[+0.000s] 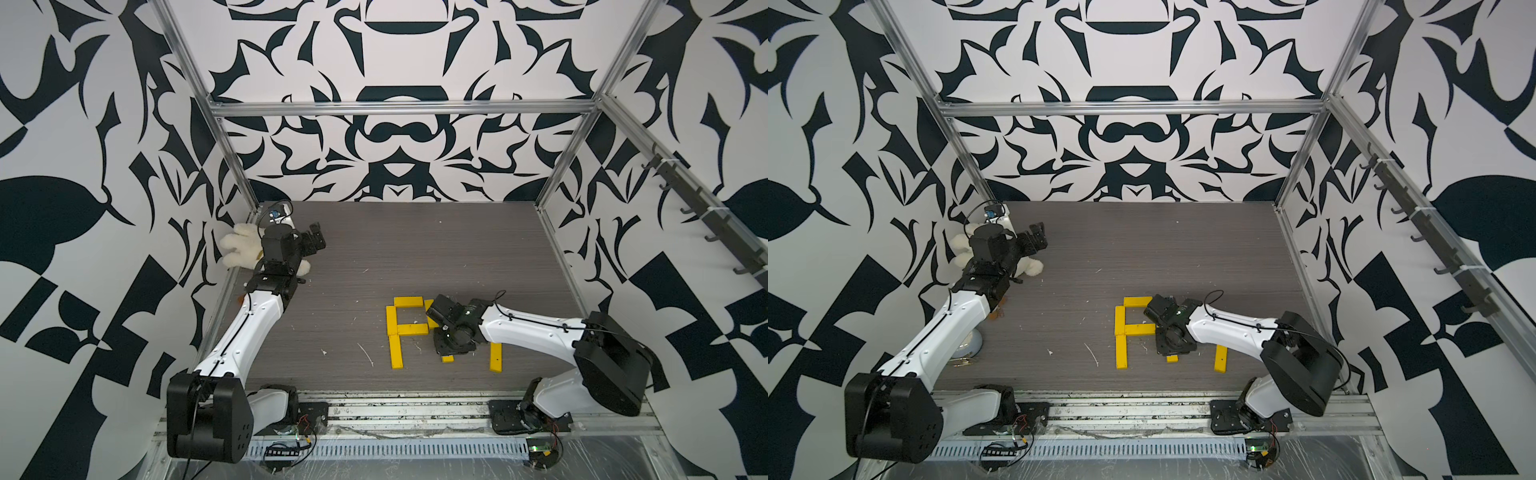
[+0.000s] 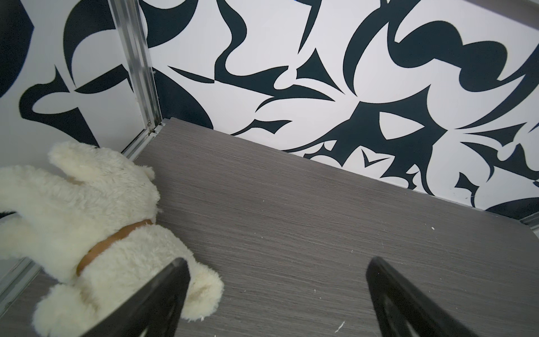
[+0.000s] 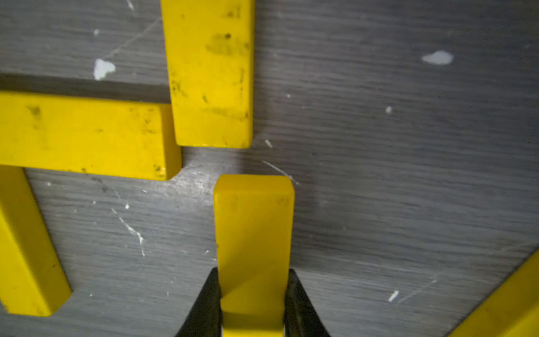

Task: Assemble the number 8 with building blocks
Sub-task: Assemble the building block at the center of the board.

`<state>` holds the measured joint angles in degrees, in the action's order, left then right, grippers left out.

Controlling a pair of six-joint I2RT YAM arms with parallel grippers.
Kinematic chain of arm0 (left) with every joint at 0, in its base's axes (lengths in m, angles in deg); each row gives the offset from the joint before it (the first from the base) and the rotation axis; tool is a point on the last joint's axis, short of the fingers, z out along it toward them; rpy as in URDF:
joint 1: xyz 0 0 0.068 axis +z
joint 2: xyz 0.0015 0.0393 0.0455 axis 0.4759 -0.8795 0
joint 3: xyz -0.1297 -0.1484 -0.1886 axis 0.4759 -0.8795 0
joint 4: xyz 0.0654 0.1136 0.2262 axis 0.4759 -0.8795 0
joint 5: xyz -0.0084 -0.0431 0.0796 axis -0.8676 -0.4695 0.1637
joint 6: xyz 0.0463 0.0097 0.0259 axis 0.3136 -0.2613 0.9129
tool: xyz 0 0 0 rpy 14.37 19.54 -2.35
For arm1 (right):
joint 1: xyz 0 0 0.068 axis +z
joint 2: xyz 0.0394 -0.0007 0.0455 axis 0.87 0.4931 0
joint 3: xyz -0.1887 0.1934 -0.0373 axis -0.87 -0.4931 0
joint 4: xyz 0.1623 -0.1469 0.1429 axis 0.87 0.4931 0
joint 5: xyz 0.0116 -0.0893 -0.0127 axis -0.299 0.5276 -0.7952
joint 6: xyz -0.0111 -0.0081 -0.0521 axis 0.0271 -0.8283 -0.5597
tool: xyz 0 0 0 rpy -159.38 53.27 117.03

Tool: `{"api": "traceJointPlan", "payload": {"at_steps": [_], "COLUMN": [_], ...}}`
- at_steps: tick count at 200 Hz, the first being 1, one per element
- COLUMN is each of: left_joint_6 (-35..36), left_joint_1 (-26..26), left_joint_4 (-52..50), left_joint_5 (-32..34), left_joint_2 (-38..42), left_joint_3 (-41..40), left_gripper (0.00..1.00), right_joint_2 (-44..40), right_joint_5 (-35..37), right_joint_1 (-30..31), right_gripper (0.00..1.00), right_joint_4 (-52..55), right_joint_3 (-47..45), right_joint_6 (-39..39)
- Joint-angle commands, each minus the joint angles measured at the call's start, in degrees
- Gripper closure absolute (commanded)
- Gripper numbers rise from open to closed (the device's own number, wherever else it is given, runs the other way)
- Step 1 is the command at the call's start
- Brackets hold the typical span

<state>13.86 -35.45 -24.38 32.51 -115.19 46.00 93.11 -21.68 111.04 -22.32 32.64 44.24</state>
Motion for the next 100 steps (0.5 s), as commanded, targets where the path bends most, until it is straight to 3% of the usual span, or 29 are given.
{"api": "traceJointPlan", "payload": {"at_steps": [1, 100], "left_joint_6": [0.5, 0.0], "left_joint_1": [0.3, 0.4], "left_joint_4": [1.8, 2.6], "left_joint_5": [0.0, -0.4], "left_joint_2": [-0.9, -0.2], "left_joint_3": [-0.2, -1.1], "left_gripper": [0.01, 0.01], "right_joint_2": [0.7, 3.5], "right_joint_5": [2.1, 3.2], "right_joint_1": [1.2, 2.3], "right_gripper": [0.98, 0.98], "right_joint_4": [-0.3, -1.5], "right_joint_3": [1.5, 2.6], "right_joint_6": [2.9, 4.6]}}
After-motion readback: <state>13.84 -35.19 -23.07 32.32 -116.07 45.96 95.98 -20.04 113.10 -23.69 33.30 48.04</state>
